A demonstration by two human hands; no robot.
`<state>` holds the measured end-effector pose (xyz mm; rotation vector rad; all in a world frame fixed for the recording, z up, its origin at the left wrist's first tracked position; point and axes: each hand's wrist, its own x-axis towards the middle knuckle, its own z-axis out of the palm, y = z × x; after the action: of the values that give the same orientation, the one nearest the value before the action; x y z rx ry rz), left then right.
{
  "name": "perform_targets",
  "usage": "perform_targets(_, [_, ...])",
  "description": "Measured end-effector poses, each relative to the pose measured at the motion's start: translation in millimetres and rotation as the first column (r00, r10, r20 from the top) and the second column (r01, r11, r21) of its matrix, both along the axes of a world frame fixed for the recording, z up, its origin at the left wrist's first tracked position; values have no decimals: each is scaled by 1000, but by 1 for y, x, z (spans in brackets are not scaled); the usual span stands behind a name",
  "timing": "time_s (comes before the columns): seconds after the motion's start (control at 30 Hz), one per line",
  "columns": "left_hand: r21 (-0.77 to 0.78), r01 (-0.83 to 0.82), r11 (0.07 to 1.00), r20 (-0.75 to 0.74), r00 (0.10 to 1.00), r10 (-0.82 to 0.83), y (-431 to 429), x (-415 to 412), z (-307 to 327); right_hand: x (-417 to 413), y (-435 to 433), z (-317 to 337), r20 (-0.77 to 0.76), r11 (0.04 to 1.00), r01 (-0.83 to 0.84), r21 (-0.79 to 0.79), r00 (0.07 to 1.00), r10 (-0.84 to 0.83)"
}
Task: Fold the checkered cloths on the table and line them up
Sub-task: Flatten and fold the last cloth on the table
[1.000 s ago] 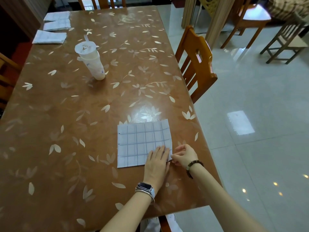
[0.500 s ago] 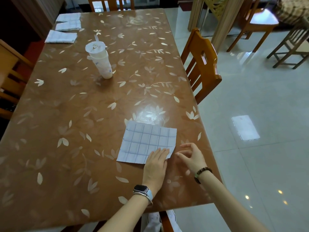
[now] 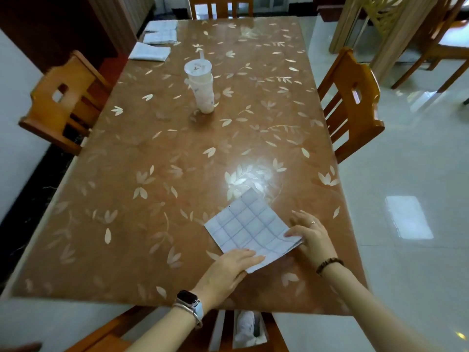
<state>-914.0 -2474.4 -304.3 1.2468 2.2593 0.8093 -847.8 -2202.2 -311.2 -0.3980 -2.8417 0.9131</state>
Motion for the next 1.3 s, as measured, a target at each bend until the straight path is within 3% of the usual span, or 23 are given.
perform_targets(0.17, [-43,-137,990,13,990,138,-22,-6,-6,-1,-7,-2,-14,989,-120,-92,993,119])
perform_targets(0.37, [-21,-231,973,-89,969,229,-35,-12,-13,-5,-14,8,103,981,-126,-149,984,143])
perform_targets(0.53, [-12,-365,931,63,929,365,-37,-15,-2,-8,-16,7,151,960,-79,-270,981,124])
perform_targets(0.8, [-62,-653,755,318,704,635,-27,-32,-1,-27,-18,-1,223,952,135,-273,972,-74])
perform_targets(1.07, [-135,-814,566,218,532,818,-4,-51,-8,-51,-23,-4,336,940,267,-210,923,-188])
perform_targets(1.3, [-189,-824,533,76,529,845,3,-52,-10,-57,-28,-6,410,933,334,-132,875,-256])
